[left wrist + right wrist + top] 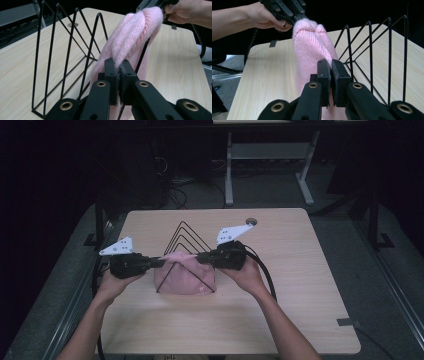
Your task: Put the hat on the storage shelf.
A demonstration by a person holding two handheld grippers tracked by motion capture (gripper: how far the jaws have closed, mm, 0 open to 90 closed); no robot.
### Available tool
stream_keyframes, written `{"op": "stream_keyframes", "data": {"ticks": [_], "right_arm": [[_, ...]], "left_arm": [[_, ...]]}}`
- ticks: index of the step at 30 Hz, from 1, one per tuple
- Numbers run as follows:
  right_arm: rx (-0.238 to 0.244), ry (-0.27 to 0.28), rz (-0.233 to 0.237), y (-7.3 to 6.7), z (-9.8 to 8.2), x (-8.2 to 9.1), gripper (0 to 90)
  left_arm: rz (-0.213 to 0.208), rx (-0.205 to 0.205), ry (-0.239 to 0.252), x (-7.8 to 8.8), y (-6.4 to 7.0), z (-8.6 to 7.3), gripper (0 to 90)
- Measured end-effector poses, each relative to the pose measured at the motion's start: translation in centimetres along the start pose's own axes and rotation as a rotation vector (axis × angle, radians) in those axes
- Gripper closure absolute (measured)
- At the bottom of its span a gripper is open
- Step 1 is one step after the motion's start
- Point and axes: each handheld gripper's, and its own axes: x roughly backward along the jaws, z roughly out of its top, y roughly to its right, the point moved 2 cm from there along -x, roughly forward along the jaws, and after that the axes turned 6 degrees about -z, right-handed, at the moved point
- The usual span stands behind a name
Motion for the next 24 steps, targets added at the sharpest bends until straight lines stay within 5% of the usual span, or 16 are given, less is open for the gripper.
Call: {"op": "stream_keyframes", "data": {"ticks": [5,11,15,24], "right_arm": [[-0.002,0.002,0.004,-0.1,0.1,0.2,71.9],[-0.069,-0.008,0.016,0.5,-0.4,0.9,54.1],[-0.099,-0.018,-0.010,1.1,-0.8,1.8,45.4],[-0.148,-0.068,-0.087,2.4,-2.7,3.6,37.9]], "left_arm": [[0.022,-0.008,-0.023,0.1,0.3,0.0,73.9],[0.056,0.007,-0.047,0.6,0.5,-0.1,59.8],[0.089,0.015,-0.061,0.9,0.6,-0.3,49.2],[0.153,0.056,-0.087,1.6,0.7,-1.9,42.6]]}}
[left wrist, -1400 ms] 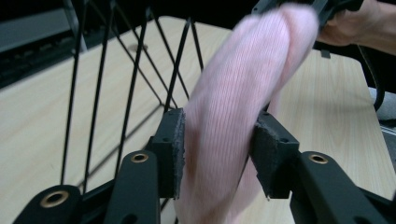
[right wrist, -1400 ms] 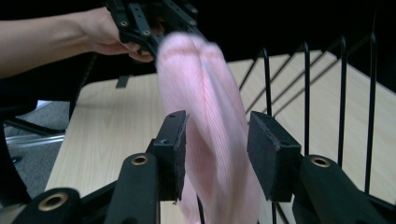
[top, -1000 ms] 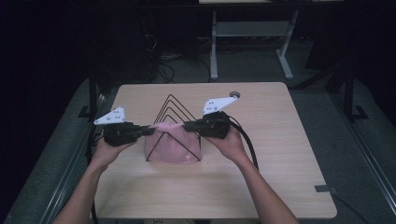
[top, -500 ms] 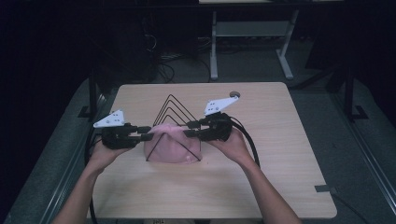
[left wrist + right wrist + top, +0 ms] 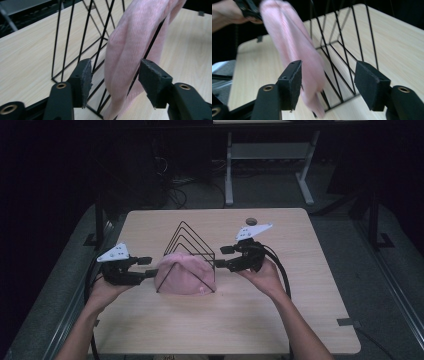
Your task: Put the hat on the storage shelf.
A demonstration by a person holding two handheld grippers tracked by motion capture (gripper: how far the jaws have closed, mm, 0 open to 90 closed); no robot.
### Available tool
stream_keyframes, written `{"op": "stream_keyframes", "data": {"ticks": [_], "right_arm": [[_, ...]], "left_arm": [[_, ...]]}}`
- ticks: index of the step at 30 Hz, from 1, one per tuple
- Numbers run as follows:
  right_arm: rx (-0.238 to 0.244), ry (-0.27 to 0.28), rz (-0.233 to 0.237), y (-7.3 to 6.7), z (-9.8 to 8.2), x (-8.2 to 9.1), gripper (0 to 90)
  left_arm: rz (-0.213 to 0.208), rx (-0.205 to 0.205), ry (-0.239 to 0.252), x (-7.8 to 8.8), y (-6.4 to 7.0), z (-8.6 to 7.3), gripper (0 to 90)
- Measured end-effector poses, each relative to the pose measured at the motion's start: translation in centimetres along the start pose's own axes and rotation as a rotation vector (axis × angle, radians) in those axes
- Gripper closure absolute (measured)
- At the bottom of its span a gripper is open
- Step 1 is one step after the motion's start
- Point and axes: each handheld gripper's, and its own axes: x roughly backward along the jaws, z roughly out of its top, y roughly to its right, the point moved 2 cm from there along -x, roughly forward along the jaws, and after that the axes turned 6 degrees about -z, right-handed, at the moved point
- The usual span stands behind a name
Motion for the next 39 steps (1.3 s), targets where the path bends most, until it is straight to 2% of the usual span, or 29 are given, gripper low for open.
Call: {"op": "stream_keyframes", "data": {"ticks": [4,11,15,17,23,29,31,39], "right_arm": [[-0.020,-0.030,-0.027,0.6,-0.8,0.4,34.7],[-0.031,-0.041,-0.059,1.1,-1.7,1.1,32.1],[-0.041,-0.045,-0.081,1.4,-2.5,1.9,30.0],[-0.054,-0.064,-0.086,1.6,-2.8,2.2,27.7],[-0.067,-0.063,-0.116,2.0,-4.2,3.4,27.8],[-0.072,-0.063,-0.151,2.4,-5.9,4.7,27.2],[-0.087,-0.083,-0.155,2.6,-6.3,5.0,26.2],[-0.106,-0.097,-0.193,2.9,-8.2,6.4,25.3]], "left_arm": [[0.012,0.015,-0.002,0.2,0.2,-0.7,41.6],[0.034,0.026,-0.017,0.3,0.7,-1.4,39.3],[0.037,0.028,-0.025,0.0,1.2,-1.8,38.6],[0.035,0.028,-0.026,-0.1,1.5,-2.0,37.8],[0.042,0.032,-0.043,-0.7,2.4,-2.9,37.7],[0.053,0.043,-0.049,-0.7,2.5,-3.6,37.4],[0.059,0.050,-0.047,-0.7,2.5,-3.8,37.0],[0.085,0.069,-0.054,-0.3,2.6,-4.5,33.6]]}}
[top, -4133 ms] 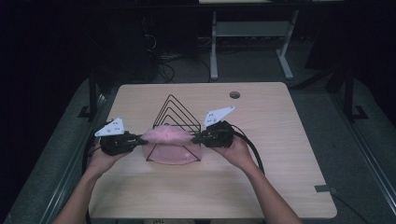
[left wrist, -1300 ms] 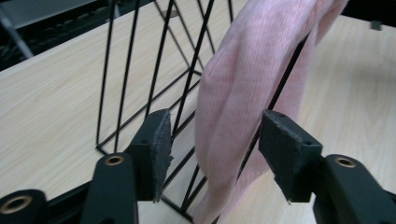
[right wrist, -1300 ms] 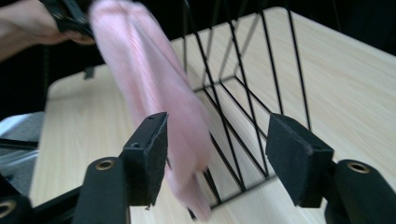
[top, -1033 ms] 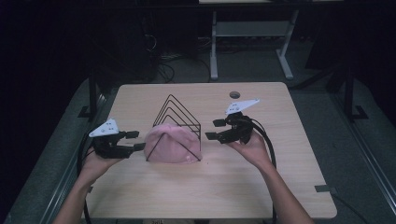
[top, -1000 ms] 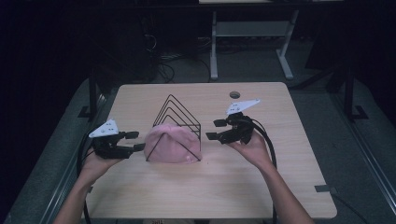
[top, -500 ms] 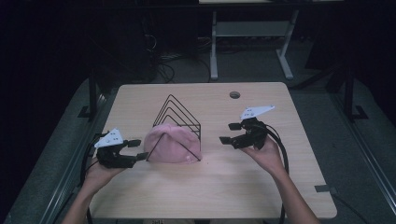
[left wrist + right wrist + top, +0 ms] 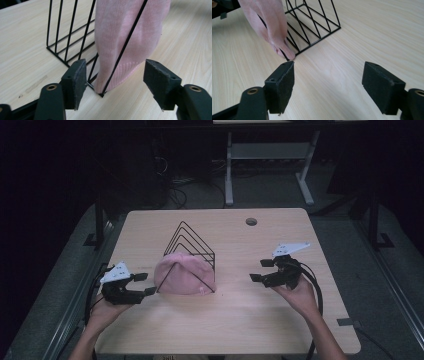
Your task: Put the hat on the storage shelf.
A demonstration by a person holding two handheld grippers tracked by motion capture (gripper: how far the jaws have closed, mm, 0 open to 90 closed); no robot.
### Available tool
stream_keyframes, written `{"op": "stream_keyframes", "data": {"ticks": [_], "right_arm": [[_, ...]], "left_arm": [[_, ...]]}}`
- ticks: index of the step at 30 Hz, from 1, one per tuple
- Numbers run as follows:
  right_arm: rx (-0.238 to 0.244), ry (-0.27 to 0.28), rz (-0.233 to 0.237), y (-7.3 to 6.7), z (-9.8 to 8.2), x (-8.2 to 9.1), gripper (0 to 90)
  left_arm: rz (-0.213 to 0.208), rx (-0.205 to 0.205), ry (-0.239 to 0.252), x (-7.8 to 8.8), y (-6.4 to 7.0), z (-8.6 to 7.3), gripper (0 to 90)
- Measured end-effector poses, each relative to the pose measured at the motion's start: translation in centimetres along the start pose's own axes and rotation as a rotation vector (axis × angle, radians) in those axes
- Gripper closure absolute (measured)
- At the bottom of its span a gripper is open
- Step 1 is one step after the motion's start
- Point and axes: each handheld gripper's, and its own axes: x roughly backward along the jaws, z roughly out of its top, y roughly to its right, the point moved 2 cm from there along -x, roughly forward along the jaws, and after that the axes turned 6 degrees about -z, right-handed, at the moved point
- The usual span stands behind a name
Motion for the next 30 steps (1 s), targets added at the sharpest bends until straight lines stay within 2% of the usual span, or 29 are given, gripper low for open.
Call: {"op": "stream_keyframes", "data": {"ticks": [5,11,20,30], "right_arm": [[-0.018,0.014,-0.025,0.3,-1.3,1.0,25.3],[-0.042,-0.004,-0.043,0.9,-3.1,1.7,25.3],[-0.071,-0.018,-0.063,1.4,-4.9,2.6,24.9],[-0.119,-0.026,-0.088,1.9,-8.7,3.7,24.9]], "left_arm": [[0.016,0.009,-0.007,0.2,0.1,-0.6,31.4],[0.032,0.034,-0.004,0.5,0.0,-1.2,28.2],[0.049,0.045,-0.016,0.6,0.0,-1.8,26.2],[0.067,0.057,-0.007,1.1,0.3,-2.7,25.7]]}}
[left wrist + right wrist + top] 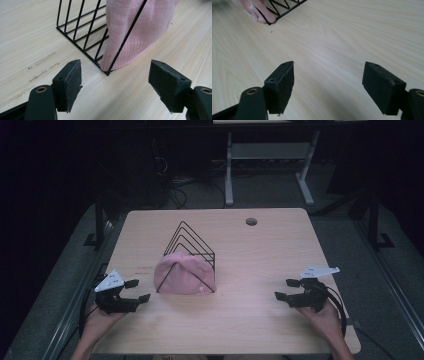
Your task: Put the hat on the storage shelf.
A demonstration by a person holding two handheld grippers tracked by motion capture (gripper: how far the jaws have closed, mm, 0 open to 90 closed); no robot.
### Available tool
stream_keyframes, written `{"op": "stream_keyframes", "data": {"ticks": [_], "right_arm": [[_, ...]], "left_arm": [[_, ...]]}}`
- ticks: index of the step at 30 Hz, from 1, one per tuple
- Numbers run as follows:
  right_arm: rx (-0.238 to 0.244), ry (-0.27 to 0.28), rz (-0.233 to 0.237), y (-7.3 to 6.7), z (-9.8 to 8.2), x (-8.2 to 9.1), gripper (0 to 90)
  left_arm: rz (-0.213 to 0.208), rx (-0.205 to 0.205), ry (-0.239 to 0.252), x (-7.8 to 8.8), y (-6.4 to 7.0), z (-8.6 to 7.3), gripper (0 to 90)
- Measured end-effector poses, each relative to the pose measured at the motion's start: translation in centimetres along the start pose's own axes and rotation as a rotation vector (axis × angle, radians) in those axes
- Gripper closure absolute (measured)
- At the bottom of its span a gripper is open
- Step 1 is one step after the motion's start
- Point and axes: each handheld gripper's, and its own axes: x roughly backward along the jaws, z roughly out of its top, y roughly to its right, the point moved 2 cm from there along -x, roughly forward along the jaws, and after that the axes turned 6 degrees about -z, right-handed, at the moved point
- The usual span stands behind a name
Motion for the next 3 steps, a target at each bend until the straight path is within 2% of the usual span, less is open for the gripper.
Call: {"op": "stream_keyframes", "data": {"ticks": [3], "right_arm": [[-0.011,-0.001,-0.006,0.07,-0.58,0.58,24.5]], "left_arm": [[0.004,-0.003,0.003,0.09,0.05,-0.24,25.2]]}}
